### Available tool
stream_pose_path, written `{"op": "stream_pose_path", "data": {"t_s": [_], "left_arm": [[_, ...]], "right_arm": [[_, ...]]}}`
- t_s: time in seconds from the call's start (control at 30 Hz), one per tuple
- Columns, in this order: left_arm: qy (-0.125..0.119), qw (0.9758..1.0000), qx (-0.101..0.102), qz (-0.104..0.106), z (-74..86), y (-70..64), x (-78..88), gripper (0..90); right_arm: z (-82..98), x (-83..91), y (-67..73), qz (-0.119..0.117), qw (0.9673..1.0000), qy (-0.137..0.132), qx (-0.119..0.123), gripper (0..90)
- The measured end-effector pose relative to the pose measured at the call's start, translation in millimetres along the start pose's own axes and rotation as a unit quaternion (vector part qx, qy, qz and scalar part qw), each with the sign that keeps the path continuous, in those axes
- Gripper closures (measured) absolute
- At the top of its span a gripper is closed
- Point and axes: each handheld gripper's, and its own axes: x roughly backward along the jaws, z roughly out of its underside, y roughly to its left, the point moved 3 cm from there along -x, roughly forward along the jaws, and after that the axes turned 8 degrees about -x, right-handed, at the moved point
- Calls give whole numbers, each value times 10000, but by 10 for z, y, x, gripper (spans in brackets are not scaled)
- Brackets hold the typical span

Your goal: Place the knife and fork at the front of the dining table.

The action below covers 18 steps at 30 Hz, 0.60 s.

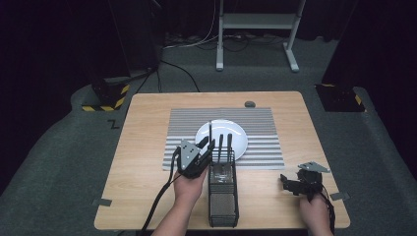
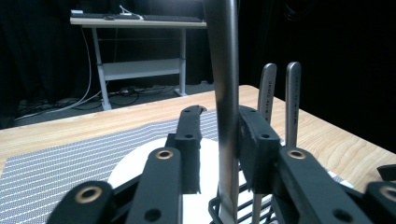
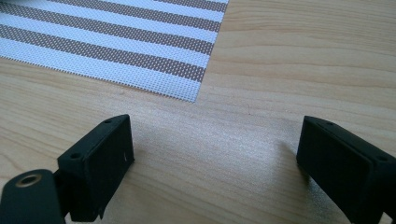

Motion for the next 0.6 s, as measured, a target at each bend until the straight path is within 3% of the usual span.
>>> {"op": "stream_pose_path", "data": {"t_s": [0.13, 0.27, 0.6], "left_arm": [[42, 10000, -1, 29, 22, -28, -27, 777], [26, 9999, 149, -38, 15, -54, -22, 807], [-94, 9996, 99, -236, 23, -153, 58, 814]], "right_arm": [[0, 0, 0, 2, 10000, 1, -1, 105], [0, 1, 1, 1, 10000, 1, 1, 105], [2, 1, 5, -25, 10000, 6, 18, 105]]}}
